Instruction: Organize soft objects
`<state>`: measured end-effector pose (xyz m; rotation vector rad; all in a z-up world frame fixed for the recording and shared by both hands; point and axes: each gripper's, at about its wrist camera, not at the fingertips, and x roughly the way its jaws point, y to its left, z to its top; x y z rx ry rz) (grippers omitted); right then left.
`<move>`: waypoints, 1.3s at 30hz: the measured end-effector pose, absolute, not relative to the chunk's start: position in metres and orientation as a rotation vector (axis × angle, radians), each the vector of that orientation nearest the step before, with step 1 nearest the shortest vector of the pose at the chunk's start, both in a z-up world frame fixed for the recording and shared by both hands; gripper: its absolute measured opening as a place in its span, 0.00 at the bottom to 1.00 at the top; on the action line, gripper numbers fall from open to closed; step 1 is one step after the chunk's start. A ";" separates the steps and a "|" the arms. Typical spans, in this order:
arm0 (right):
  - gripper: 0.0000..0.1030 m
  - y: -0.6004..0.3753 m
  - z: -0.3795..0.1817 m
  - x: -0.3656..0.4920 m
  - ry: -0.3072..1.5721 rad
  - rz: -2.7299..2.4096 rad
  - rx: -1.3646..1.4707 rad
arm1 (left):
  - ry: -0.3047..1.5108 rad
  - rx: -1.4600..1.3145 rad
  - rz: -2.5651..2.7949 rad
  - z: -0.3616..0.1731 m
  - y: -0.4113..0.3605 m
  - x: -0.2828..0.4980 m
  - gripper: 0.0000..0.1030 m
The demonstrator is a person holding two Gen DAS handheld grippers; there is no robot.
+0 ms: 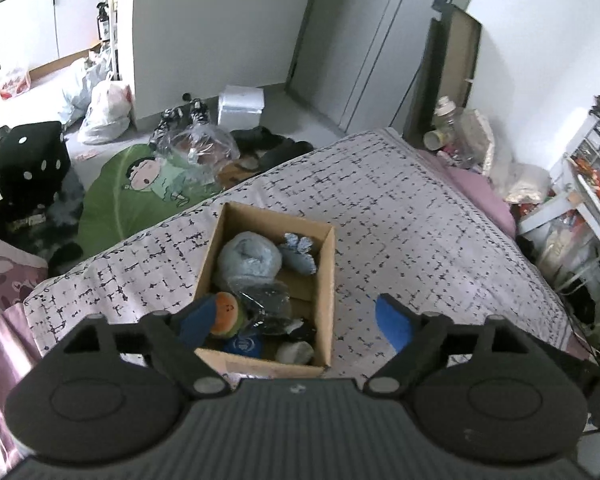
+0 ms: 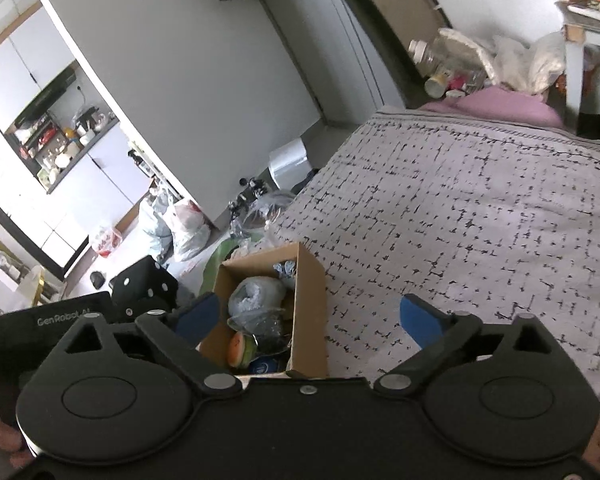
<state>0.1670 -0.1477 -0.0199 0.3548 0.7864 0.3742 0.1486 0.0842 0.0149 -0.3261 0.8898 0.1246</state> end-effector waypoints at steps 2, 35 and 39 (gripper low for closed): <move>1.00 -0.150 -0.015 0.161 0.790 0.375 0.338 | 0.884 -0.317 0.106 0.020 0.078 0.142 0.90; 1.00 -0.162 0.037 0.036 0.721 0.331 0.120 | 0.754 -0.138 0.089 0.068 0.020 -0.004 0.99; 1.00 -0.164 0.035 0.020 0.716 0.340 0.137 | 0.735 -0.058 0.112 0.071 0.015 -0.023 0.99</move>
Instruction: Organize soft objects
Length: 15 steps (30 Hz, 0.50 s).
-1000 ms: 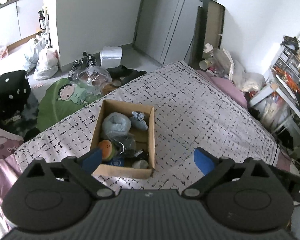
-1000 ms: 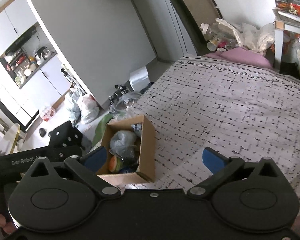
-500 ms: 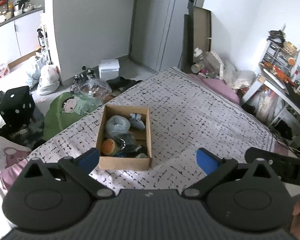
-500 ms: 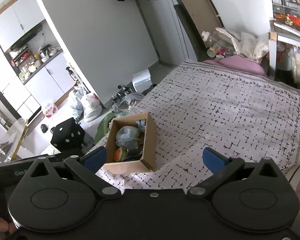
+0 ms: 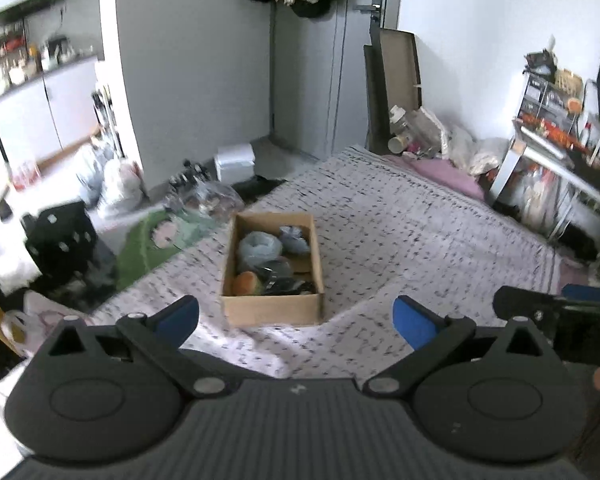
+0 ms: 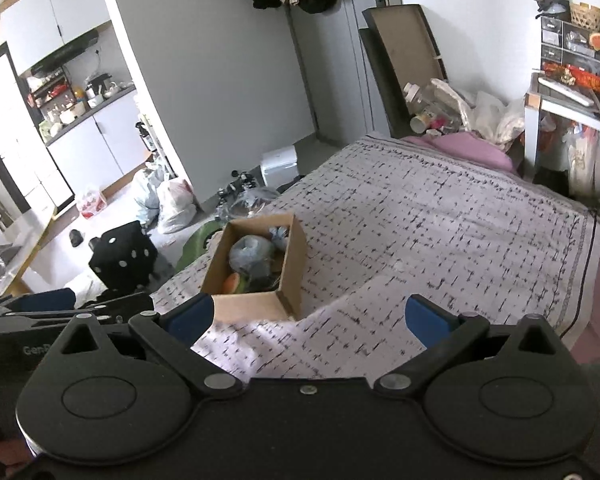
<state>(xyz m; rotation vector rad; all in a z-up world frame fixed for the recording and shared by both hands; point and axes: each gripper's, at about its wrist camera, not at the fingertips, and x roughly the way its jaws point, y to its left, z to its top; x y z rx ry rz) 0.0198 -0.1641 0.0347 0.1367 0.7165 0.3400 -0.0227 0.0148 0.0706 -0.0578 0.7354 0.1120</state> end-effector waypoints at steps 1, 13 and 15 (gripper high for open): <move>1.00 -0.165 0.035 0.017 0.713 0.335 0.138 | 0.735 -0.059 0.104 0.071 0.015 -0.027 0.99; 1.00 -0.184 0.033 -0.010 0.661 0.322 0.148 | 0.716 -0.077 0.094 0.074 0.020 -0.057 0.99; 1.00 -0.184 0.034 -0.013 0.654 0.338 0.142 | 0.714 -0.068 0.100 0.073 0.020 -0.059 0.99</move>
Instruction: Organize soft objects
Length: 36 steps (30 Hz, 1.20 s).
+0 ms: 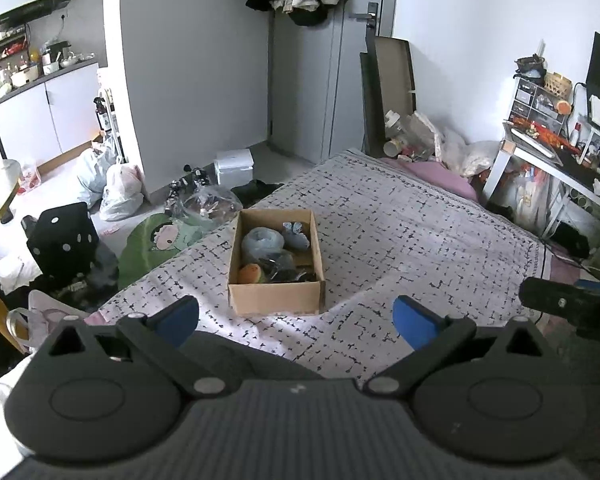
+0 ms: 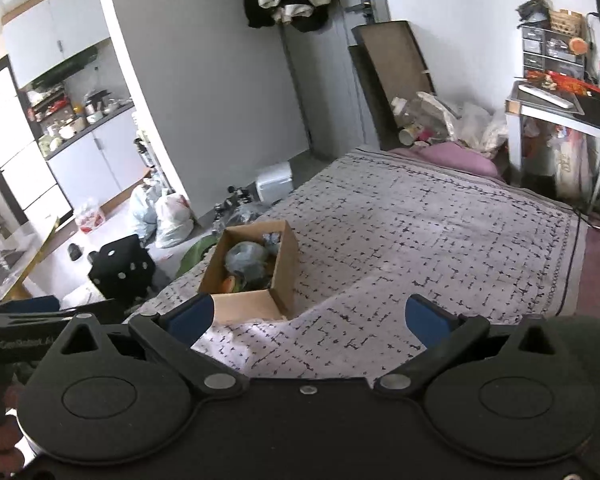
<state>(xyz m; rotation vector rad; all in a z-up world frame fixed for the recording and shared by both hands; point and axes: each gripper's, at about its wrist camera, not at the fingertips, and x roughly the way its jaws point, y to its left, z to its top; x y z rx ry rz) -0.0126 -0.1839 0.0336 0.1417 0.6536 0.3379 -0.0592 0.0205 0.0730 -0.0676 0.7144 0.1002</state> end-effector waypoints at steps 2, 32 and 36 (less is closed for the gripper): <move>1.00 -0.182 0.034 -0.015 0.643 0.332 0.132 | 0.712 -0.057 0.104 0.072 0.021 -0.061 0.99; 1.00 -0.177 0.037 -0.019 0.654 0.332 0.104 | 0.712 -0.057 0.081 0.073 0.021 -0.062 0.99; 1.00 -0.176 0.037 -0.019 0.657 0.330 0.106 | 0.714 -0.056 0.077 0.073 0.020 -0.062 0.99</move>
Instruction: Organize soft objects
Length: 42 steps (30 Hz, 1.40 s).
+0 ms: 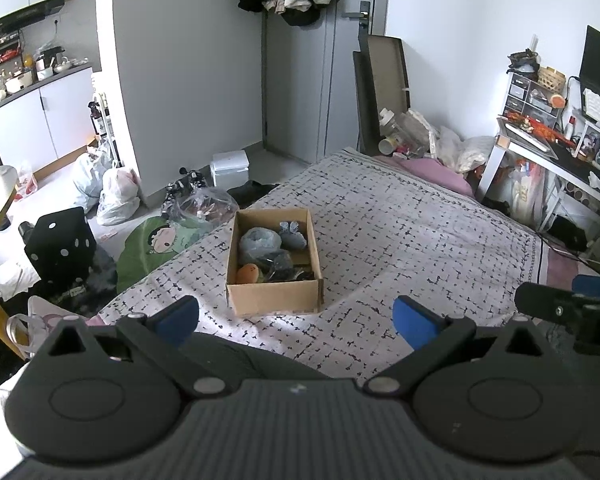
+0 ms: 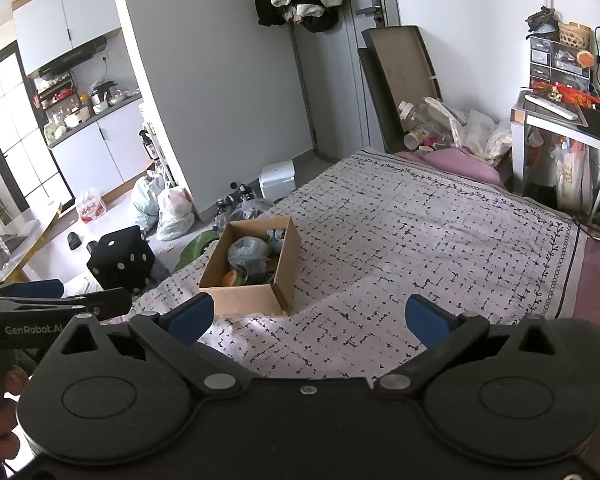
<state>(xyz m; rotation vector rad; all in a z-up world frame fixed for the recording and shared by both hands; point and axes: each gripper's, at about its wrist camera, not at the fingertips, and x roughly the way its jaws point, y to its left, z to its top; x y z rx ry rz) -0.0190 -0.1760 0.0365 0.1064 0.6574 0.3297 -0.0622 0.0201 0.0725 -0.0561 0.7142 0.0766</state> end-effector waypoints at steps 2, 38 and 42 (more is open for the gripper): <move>1.00 -0.176 0.037 -0.019 0.657 0.330 0.105 | 0.715 -0.060 0.072 0.073 0.020 -0.062 0.99; 1.00 -0.171 0.029 -0.020 0.679 0.328 0.093 | 0.729 -0.109 0.064 0.067 0.029 -0.063 0.99; 1.00 -0.172 0.028 -0.018 0.683 0.326 0.094 | 0.728 -0.109 0.063 0.067 0.030 -0.063 0.99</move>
